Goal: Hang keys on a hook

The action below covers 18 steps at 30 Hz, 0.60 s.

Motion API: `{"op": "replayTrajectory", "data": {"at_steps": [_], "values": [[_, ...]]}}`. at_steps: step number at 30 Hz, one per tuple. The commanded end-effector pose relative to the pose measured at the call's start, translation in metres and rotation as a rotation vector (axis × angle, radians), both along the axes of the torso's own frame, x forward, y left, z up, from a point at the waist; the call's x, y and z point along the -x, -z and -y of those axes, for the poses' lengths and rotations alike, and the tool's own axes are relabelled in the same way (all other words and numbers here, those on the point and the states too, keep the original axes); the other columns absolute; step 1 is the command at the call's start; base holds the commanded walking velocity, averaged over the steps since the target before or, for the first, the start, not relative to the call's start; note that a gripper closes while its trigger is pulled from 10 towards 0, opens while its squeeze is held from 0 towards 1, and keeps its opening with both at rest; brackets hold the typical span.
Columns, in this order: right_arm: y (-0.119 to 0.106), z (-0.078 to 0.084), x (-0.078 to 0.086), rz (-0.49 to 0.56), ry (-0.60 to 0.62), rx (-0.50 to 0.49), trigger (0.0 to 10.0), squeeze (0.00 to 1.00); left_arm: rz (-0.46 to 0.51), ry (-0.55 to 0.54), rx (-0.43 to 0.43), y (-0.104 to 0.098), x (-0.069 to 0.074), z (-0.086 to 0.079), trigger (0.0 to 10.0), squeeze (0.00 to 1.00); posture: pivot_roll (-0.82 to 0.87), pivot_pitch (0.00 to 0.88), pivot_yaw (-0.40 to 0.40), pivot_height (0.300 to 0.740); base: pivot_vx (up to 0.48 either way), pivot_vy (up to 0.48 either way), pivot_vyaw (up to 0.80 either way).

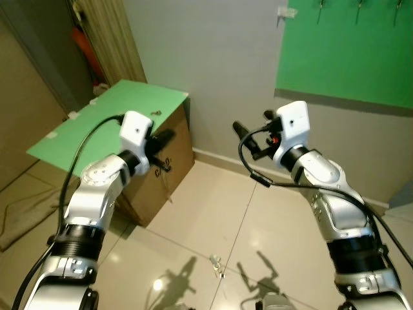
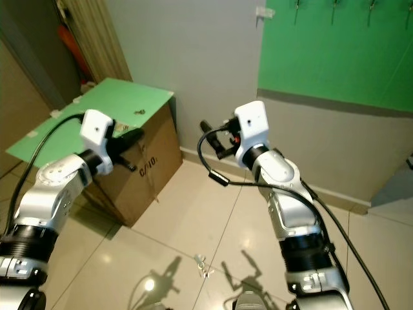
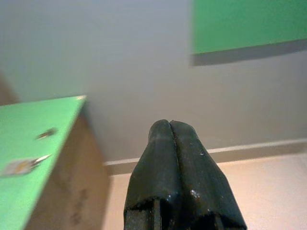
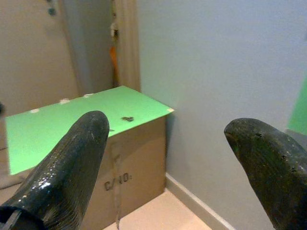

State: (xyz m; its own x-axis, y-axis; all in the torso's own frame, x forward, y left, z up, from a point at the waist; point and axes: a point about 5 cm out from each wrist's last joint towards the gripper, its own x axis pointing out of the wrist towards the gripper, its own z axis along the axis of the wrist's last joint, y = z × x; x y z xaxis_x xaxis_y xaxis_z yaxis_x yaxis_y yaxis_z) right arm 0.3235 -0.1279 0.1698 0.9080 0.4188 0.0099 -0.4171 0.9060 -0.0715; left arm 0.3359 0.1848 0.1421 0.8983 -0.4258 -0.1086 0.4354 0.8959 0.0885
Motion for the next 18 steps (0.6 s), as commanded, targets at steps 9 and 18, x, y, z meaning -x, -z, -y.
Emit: {"op": "replayTrajectory", "data": {"at_steps": [9, 18], "values": [[0.067, 0.049, 0.054, -0.005, 0.254, 0.0, 10.0, 0.0, -0.01, -0.31, -0.052, 0.06, 0.075, -0.015, 10.0, 0.0, -0.2, 0.015, 0.135, 0.722, 0.0, 0.0, 0.0], [0.106, 0.064, 0.087, -0.1, 0.349, -0.058, 10.0, 0.0, -0.051, -0.322, 0.054, 0.082, 0.121, 0.014, 10.0, 0.0, -0.2, 0.014, 0.122, 0.722, 0.0, 0.0, 0.0]]}}
